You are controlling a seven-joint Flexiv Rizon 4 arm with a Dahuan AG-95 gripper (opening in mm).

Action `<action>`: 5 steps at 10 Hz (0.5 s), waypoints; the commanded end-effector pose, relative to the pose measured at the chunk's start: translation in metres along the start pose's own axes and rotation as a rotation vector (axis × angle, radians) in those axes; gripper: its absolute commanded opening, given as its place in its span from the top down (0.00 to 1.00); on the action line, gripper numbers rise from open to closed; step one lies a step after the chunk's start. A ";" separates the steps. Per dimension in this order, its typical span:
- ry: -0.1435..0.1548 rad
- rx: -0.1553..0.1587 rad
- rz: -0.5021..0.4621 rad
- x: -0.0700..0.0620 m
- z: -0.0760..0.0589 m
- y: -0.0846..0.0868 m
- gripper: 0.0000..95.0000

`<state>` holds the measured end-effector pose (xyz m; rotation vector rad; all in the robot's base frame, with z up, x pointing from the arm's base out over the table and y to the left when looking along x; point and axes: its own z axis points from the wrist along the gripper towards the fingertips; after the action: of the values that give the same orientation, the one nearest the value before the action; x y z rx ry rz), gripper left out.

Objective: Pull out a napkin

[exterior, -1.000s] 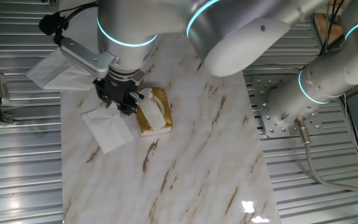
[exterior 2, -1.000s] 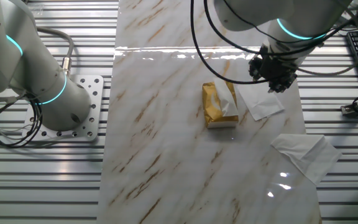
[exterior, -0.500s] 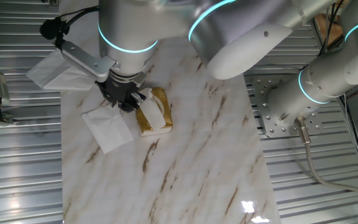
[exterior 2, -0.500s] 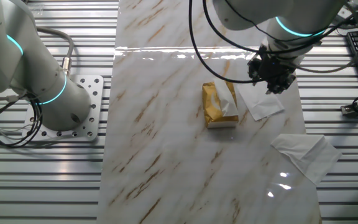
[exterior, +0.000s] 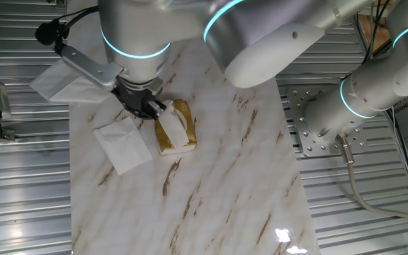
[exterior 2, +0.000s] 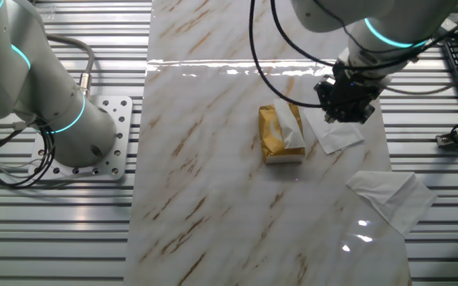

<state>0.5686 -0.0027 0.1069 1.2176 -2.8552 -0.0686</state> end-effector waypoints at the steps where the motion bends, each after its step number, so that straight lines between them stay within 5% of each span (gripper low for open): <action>1: -0.020 -0.009 0.063 0.004 0.006 0.002 1.00; 5: -0.025 -0.012 0.056 0.006 0.008 0.004 1.00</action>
<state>0.5605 -0.0046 0.1001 1.1429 -2.9025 -0.1000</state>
